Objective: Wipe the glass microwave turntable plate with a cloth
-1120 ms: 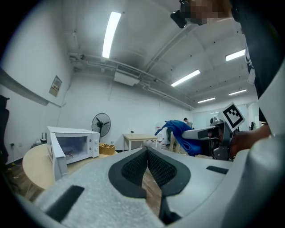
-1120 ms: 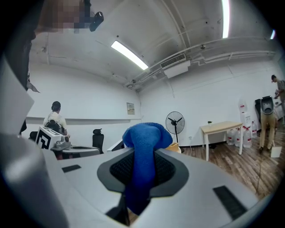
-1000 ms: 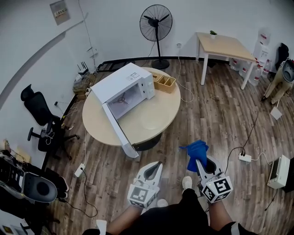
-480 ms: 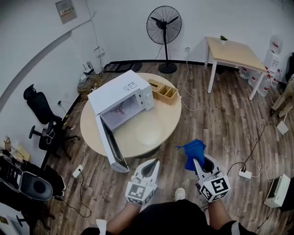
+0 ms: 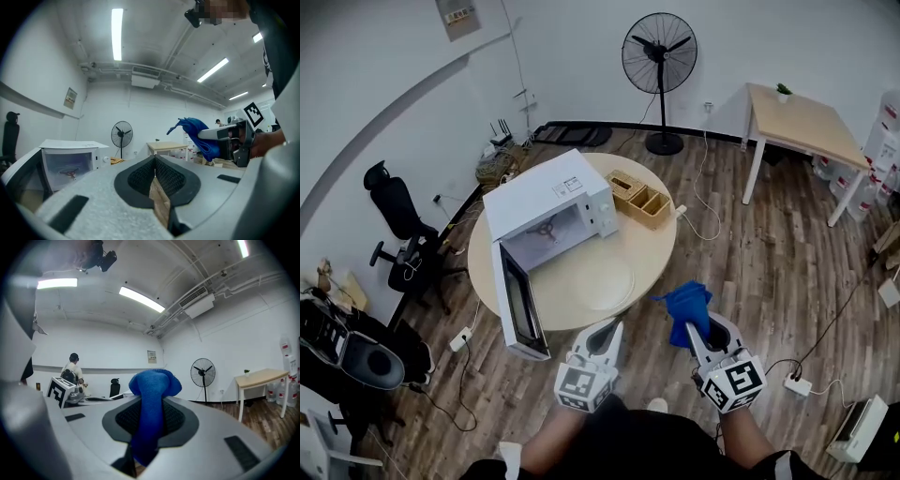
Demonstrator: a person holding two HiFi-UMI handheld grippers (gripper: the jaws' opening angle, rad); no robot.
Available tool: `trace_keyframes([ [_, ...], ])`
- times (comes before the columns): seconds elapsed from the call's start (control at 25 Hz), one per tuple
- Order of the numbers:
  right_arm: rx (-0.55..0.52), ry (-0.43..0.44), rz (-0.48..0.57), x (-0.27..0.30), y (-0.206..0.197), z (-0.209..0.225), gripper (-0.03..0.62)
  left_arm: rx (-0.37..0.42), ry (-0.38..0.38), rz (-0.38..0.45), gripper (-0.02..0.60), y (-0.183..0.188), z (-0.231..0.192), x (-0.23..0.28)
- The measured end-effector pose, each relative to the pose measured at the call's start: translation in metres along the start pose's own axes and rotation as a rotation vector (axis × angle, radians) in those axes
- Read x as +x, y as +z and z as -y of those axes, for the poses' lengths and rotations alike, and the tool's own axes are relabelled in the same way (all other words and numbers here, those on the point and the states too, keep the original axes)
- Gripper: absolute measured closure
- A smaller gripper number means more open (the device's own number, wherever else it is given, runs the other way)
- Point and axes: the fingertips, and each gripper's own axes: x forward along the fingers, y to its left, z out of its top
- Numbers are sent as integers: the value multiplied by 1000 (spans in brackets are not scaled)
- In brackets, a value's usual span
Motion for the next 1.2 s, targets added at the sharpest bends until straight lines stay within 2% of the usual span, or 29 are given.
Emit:
trace_keyframes([
  [0.2,-1,27,-42,31,-3,9,517,-3,45,-30,575,-5,-20,23],
  [0.4,-5,55,-48,69,-3,20,517,-10,75,-23,575,-3,-49,46],
  [0.64,-47,111,-67,134,2,26,517,-35,108,-25,575,-4,-96,76],
  [0.92,-82,165,-65,210,13,30,517,12,138,-15,575,3,-148,104],
  [1.2,-97,208,-80,273,8,27,517,-5,178,-11,575,5,-204,115],
])
